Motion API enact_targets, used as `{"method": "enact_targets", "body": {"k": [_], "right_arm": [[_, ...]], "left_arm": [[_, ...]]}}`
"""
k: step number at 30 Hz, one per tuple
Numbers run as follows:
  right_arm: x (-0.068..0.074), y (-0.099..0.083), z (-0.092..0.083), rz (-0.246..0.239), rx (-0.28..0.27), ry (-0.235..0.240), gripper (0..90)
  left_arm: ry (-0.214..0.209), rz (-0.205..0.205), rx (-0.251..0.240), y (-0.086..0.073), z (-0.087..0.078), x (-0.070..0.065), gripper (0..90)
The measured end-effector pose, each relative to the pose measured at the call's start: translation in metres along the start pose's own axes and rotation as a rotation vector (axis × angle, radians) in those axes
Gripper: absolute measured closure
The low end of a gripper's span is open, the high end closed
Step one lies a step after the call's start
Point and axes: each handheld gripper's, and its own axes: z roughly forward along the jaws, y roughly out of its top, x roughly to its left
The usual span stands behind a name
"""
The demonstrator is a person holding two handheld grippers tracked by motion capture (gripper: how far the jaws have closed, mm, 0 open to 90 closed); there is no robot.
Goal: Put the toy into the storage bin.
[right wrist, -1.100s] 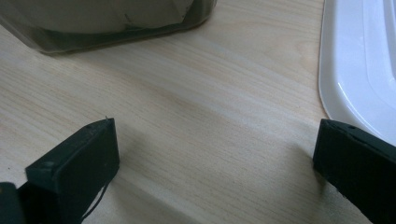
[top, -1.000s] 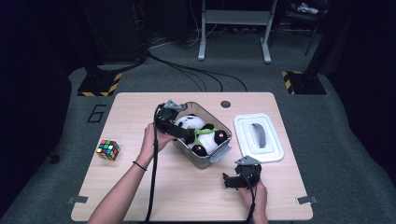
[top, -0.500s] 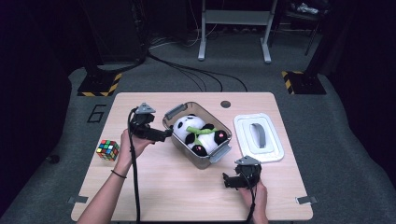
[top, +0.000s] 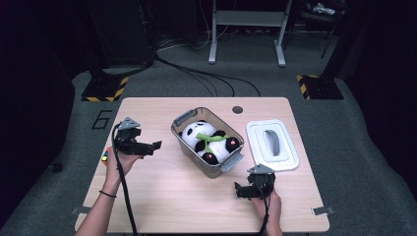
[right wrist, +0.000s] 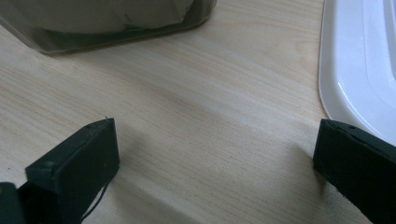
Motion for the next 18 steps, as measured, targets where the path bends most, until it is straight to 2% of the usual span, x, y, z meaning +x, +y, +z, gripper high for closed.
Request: {"method": "enact_targets", "body": {"k": [2, 9, 14, 16, 18], "right_arm": [[0.0, 0.0, 0.0, 0.0, 0.001, 0.0, 0.0], [0.0, 0.0, 0.0, 0.0, 0.0, 0.0, 0.0], [0.0, 0.0, 0.0, 0.0, 0.0, 0.0, 0.0], [0.0, 0.0, 0.0, 0.0, 0.0, 0.0, 0.0], [0.0, 0.0, 0.0, 0.0, 0.001, 0.0, 0.0]], "left_arm": [[0.013, -0.027, -0.011, -0.008, -0.005, 0.009, 0.0], [0.074, -0.077, -0.024, -0.03, -0.021, 0.033, 0.0], [0.144, -0.123, -0.031, -0.048, -0.029, 0.057, 0.0], [0.158, -0.156, -0.023, -0.055, -0.03, 0.068, 0.0], [0.193, -0.169, -0.014, -0.063, -0.029, 0.076, 0.0]]}}
